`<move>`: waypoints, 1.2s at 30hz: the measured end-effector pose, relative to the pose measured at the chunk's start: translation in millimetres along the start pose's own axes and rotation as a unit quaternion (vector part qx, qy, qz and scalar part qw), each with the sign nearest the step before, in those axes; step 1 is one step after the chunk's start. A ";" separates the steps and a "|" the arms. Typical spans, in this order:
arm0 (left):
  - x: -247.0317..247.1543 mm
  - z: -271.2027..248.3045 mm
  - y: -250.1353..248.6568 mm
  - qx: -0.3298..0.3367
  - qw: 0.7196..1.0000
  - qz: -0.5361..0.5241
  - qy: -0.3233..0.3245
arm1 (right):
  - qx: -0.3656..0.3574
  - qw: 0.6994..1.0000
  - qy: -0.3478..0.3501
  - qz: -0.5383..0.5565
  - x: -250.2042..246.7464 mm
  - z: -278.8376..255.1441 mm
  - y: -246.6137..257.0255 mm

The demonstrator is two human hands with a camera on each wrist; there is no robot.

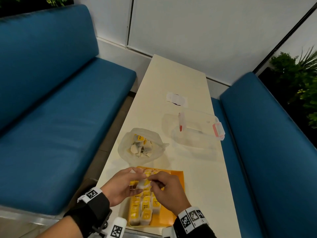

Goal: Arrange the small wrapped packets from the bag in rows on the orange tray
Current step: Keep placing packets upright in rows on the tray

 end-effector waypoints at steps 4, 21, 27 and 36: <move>-2.6 2.2 1.0 0.042 0.998 0.043 0.005 | 0.057 0.997 -0.002 0.052 -4.0 3.1 -2.1; 1.0 8.8 -0.8 0.176 0.953 0.239 0.055 | 0.018 0.999 0.029 -0.015 -14.7 16.0 12.0; 1.6 10.6 2.9 0.169 0.960 0.222 0.036 | 0.114 0.991 0.004 0.065 -16.4 19.0 -1.9; -8.2 14.9 8.1 0.122 0.972 0.201 -0.015 | 0.186 0.977 0.057 0.087 -24.1 14.2 -28.1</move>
Point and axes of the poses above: each hand's wrist, its own z-axis towards the middle knuckle, its own x-axis out of the palm, y = z × x, the point moved 4 cm from there along z, towards the middle knuckle, and after that the axes turned 14 degrees about x, right-handed, at the moved point
